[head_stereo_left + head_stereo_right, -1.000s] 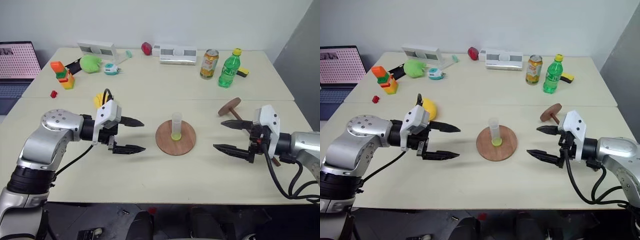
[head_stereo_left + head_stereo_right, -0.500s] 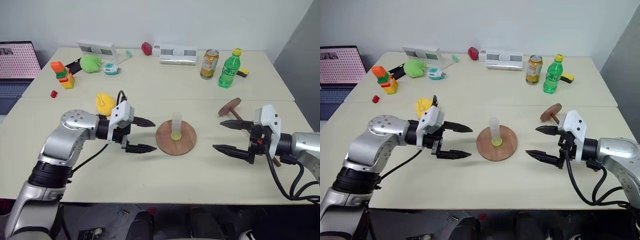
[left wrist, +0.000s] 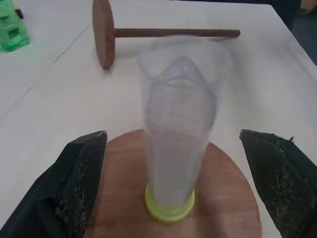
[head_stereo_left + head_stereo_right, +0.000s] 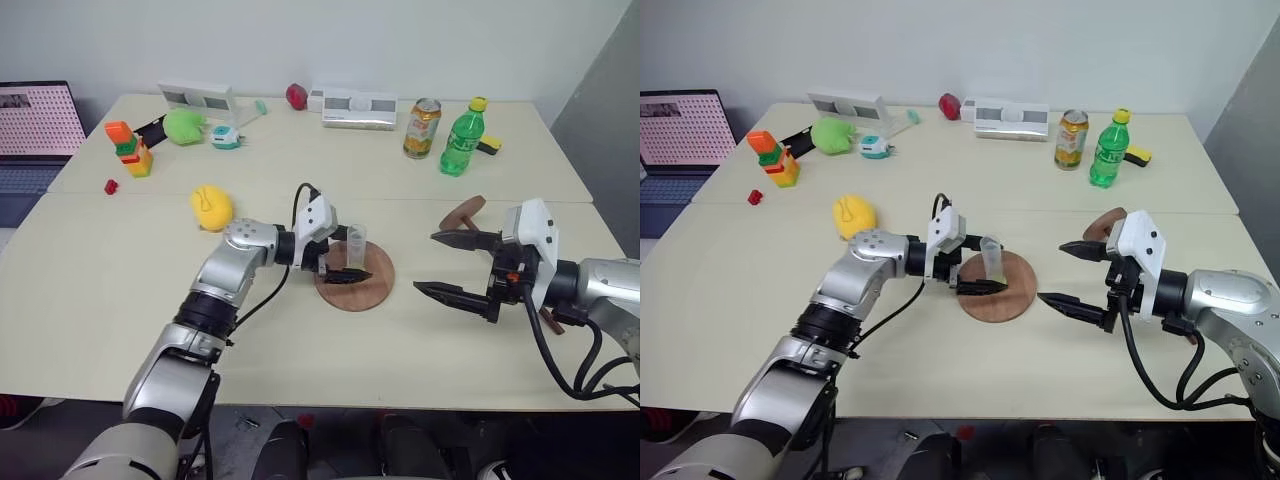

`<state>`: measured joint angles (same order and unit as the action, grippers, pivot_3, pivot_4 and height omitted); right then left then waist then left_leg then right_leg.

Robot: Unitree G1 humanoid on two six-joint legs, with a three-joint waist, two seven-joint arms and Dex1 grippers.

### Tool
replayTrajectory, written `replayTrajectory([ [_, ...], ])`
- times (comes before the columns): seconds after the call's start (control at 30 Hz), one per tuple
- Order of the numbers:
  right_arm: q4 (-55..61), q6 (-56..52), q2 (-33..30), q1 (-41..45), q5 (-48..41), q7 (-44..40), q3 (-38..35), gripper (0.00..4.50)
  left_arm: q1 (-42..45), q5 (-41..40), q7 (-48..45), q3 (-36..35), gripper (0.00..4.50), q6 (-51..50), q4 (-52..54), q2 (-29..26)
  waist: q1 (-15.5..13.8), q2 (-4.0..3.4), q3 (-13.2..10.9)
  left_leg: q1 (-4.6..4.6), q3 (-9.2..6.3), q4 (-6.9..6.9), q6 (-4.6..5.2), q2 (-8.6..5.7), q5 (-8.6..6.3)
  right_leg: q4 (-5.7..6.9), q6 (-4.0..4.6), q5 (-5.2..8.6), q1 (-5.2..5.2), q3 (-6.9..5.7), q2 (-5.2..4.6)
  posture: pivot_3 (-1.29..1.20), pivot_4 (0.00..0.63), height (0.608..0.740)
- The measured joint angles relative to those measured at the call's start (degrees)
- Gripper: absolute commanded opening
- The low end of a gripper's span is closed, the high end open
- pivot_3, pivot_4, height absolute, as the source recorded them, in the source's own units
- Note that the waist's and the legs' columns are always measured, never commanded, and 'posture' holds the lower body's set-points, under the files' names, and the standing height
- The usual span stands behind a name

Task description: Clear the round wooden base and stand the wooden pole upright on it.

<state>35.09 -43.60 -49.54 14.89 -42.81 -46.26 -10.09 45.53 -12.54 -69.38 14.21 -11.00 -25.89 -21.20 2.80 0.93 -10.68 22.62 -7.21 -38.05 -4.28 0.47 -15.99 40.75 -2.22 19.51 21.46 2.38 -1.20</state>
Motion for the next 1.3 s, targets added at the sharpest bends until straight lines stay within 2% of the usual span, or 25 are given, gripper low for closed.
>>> replayTrajectory([
  [0.27, 0.8, -0.8, 0.0, -0.6, -1.2, 1.6, -0.6, 4.33, 0.3, -0.1, -0.7, -0.9, 2.68, 1.0, -1.9, 1.4, 0.2, 0.0, 0.0, -0.02, -0.01, 0.01, 0.0, 0.01, 0.0, 0.03, 0.0, 0.0, -0.01, 0.0, 0.01, 0.0, 0.15, 0.74],
  [0.47, 0.8, -0.8, 0.0, -0.6, -1.2, 2.6, -0.6, 4.33, -0.1, -0.1, -1.3, -1.2, 1.24, 1.1, -1.7, 0.8, 0.1, 0.0, 0.0, -0.01, -0.02, 0.01, 0.0, 0.0, 0.0, 0.01, 0.0, 0.0, -0.01, -0.01, 0.0, 0.0, 0.15, 0.74],
  [0.63, 0.7, -0.7, 0.9, -0.4, -1.2, 2.7, 0.5, 4.33, -1.1, -0.2, 0.8, -3.3, 1.2, 0.5, -1.3, 0.3, 0.4, 0.0, 0.0, -0.03, -0.04, 0.01, 0.0, 0.02, 0.0, 0.03, 0.0, 0.0, 0.0, -0.01, 0.01, 0.0, 0.15, 0.74],
  [0.87, 0.5, -0.7, 1.7, 0.1, -1.1, 3.0, 1.4, 4.33, 2.5, 0.3, 17.3, -11.9, 1.2, -2.2, -3.9, -1.1, 0.2, 0.01, 0.0, 0.01, -0.13, -0.02, 0.0, 0.0, 0.0, 0.02, 0.0, 0.0, -0.01, -0.07, 0.0, 0.0, 0.15, 0.74],
  [0.97, 0.5, -0.6, 2.7, 0.2, -1.1, 3.5, 2.4, 4.33, 7.4, 1.4, 28.6, -16.6, 1.2, -1.6, -10.9, -1.2, 0.2, 0.03, 0.0, 0.0, -0.12, -0.03, 0.0, -0.01, 0.0, 0.04, 0.0, 0.0, -0.01, -0.07, -0.01, 0.0, 0.15, 0.74],
  [1.1, 0.1, -0.6, 3.3, 1.1, -0.8, 3.9, 2.8, 4.33, 13.6, 4.9, 43.4, -19.5, 1.2, 1.0, -24.9, -1.3, 0.2, 0.04, 0.0, 0.03, -0.09, -0.02, -0.01, -0.06, 0.0, 0.03, -0.02, 0.0, 0.02, -0.07, -0.06, 0.0, 0.15, 0.74],
  [1.2, 0.0, -0.5, 3.4, 1.9, -0.5, 3.9, 3.1, 4.33, 16.2, 6.2, 50.6, -20.6, 1.2, 3.3, -34.7, -0.6, 0.2, 0.05, 0.0, 0.11, -0.14, -0.02, -0.06, -0.07, 0.03, 0.03, -0.02, 0.0, 0.08, -0.11, -0.06, 0.0, 0.15, 0.74],
  [1.3, 0.0, -0.5, 3.6, 1.9, -0.5, 4.0, 3.3, 4.33, 17.7, 6.9, 54.0, -21.4, 1.2, 5.5, -40.5, 0.1, 0.2, 0.05, 0.0, 0.16, -0.13, -0.02, -0.17, -0.09, 0.1, 0.04, -0.02, 0.0, 0.12, -0.11, -0.07, 0.0, 0.15, 0.74],
])
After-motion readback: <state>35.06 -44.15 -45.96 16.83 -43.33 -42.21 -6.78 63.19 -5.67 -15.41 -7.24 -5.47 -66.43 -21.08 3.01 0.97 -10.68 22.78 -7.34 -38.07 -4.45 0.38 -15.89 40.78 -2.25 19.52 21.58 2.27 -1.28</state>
